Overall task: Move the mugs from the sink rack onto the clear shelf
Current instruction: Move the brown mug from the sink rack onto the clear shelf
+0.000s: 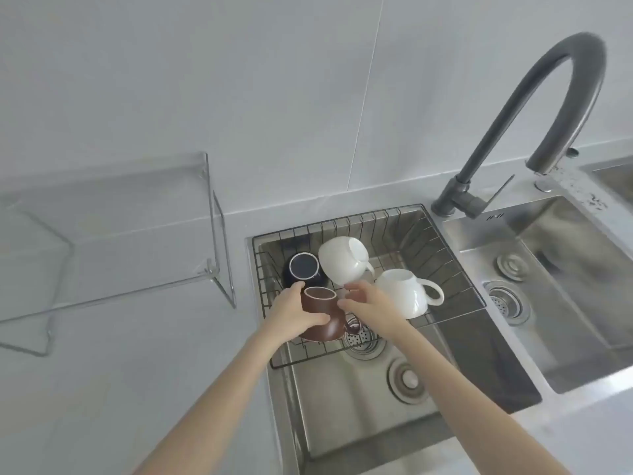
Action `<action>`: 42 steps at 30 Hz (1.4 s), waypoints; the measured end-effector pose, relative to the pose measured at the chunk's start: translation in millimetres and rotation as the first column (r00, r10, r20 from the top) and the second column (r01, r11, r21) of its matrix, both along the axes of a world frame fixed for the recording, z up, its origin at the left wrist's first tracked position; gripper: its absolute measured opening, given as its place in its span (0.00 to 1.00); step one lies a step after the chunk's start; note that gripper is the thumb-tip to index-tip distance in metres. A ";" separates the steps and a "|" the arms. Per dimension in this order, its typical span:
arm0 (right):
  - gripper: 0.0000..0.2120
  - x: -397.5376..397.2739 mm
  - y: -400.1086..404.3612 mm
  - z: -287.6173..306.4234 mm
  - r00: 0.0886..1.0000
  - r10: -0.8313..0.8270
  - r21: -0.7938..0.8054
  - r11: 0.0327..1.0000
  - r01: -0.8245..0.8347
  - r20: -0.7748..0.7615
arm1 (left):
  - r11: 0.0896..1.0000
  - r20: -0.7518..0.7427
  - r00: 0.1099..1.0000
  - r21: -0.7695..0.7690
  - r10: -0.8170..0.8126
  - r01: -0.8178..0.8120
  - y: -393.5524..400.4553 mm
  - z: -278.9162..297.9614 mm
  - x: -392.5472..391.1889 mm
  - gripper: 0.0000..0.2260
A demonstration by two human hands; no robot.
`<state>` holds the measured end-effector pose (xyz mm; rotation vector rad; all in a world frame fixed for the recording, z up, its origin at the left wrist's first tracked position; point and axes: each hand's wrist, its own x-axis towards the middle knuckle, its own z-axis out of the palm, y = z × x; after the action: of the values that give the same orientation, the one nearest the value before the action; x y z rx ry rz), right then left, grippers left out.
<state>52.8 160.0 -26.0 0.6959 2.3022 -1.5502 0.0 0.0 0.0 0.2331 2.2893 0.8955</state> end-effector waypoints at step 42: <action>0.19 -145.8 -113.9 193.1 0.794 0.449 0.059 0.881 -0.469 -0.410 | 0.852 -0.481 0.713 0.400 0.509 -0.338 -123.3 160.7 -75.2 0.26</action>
<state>-93.0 46.1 167.1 -0.2401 2.4526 -1.6050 -75.2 -123.3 160.7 0.0917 2.8311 1.5857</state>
